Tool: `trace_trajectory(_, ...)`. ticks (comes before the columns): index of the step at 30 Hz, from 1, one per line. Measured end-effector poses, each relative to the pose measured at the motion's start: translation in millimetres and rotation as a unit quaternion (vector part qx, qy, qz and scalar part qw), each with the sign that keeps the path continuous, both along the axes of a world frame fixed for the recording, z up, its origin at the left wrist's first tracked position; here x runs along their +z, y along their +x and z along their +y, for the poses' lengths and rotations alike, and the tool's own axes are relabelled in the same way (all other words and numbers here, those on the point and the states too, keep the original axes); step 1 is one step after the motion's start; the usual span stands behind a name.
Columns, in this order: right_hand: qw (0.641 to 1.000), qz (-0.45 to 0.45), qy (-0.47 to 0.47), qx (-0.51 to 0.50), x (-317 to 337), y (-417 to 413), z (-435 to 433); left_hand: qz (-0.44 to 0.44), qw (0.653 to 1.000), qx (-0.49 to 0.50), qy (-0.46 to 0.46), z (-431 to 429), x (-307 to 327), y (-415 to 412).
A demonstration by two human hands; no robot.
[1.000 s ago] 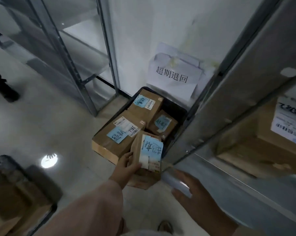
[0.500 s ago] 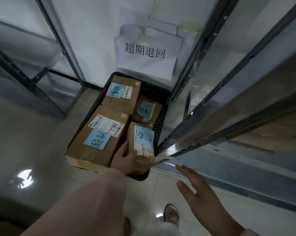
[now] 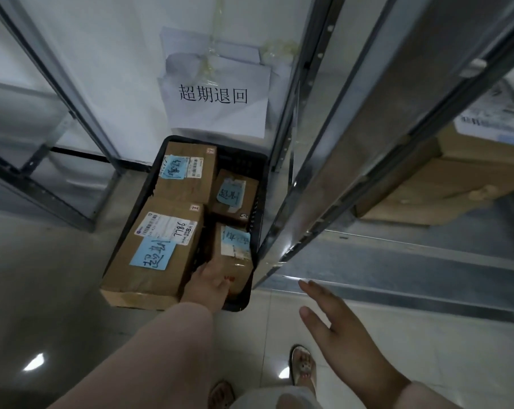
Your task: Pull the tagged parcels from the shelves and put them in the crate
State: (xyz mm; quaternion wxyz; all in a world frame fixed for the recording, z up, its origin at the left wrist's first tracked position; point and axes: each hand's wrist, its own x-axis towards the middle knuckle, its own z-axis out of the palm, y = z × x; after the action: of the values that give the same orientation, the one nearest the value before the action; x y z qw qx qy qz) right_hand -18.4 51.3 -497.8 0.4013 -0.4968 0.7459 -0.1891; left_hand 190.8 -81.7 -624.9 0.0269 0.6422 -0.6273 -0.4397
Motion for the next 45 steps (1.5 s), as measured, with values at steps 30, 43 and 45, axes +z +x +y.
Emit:
trace_trajectory(30, 0.904, 0.325, -0.17, -0.219, 213, -335, 283, 0.118, 0.8, -0.37, -0.457, 250, 344, -433)
trace_trajectory(43, 0.898, 0.289, -0.161, -0.29, 204, -483, 357, 0.157, 0.825, -0.377, -0.392, 304, 334, -602)
trace_trajectory(45, 0.905, 0.277, -0.155, -0.283, 197, -505, 348, 0.164, 0.835, -0.368, -0.374, 295, 329, -623)
